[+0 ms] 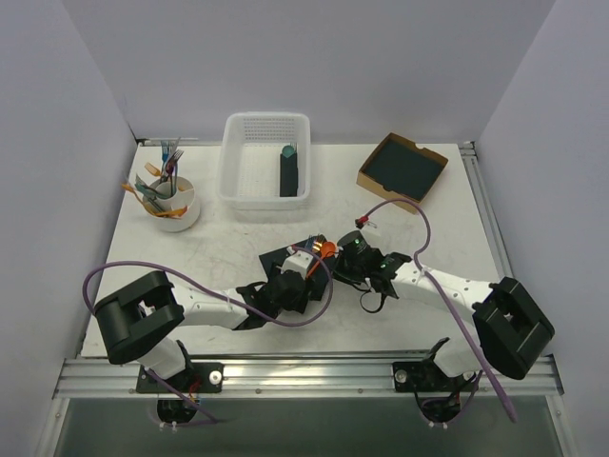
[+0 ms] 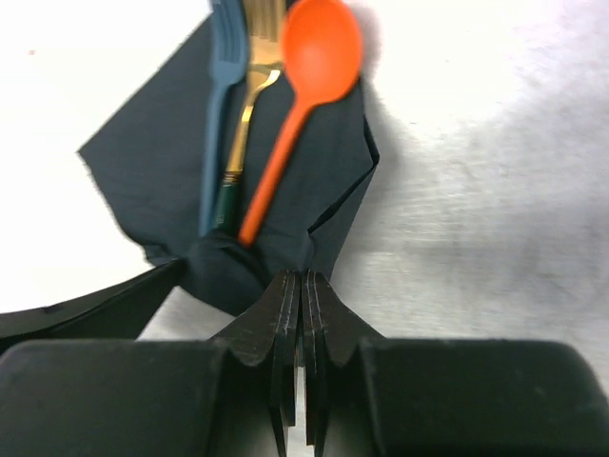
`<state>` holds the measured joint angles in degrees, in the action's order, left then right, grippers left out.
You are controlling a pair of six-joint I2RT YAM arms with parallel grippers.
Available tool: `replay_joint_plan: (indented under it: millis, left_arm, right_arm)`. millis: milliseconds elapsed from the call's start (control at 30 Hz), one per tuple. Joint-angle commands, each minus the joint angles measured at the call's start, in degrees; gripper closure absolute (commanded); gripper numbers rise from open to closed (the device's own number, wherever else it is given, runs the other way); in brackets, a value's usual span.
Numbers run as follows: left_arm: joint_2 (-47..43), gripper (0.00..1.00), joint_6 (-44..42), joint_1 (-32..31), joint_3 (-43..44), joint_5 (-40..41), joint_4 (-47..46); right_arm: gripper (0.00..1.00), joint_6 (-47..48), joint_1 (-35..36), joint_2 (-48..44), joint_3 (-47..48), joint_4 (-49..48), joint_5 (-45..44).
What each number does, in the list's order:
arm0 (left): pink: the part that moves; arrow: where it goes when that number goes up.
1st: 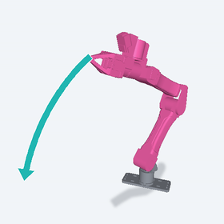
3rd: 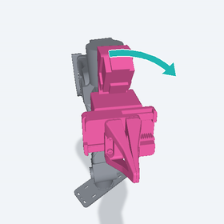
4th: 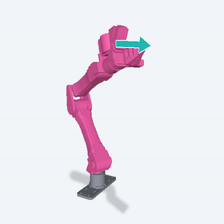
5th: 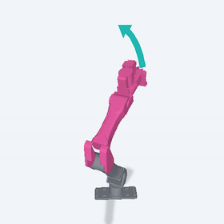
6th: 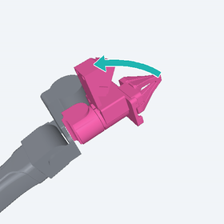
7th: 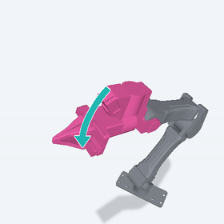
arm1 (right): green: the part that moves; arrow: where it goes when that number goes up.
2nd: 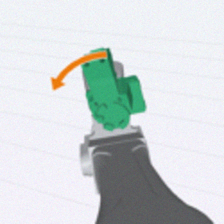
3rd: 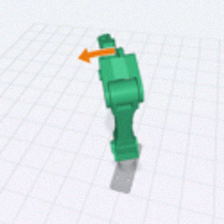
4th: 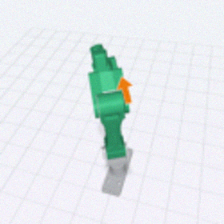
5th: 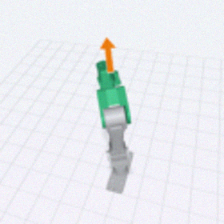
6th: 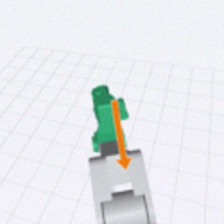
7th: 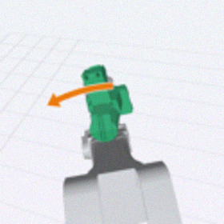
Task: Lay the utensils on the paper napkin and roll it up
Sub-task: Roll the napkin at the center of the board.
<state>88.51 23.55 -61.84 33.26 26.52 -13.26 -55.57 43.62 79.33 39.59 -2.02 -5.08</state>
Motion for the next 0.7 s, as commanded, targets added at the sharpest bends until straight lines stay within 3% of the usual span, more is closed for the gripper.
replay_joint_plan:
  millis: [0,667]
  left_arm:
    - [-0.3,0.26,0.4,-0.5,1.2,-1.6,2.3]
    - [-3.2,0.27,1.1,-0.4,-0.6,-4.2,-0.4]
  right_arm:
    - [1.0,2.0,0.1,-2.4,-1.3,-5.1,1.3]
    - [1.0,6.6,-0.7,-1.6,-6.2,-25.7,8.8]
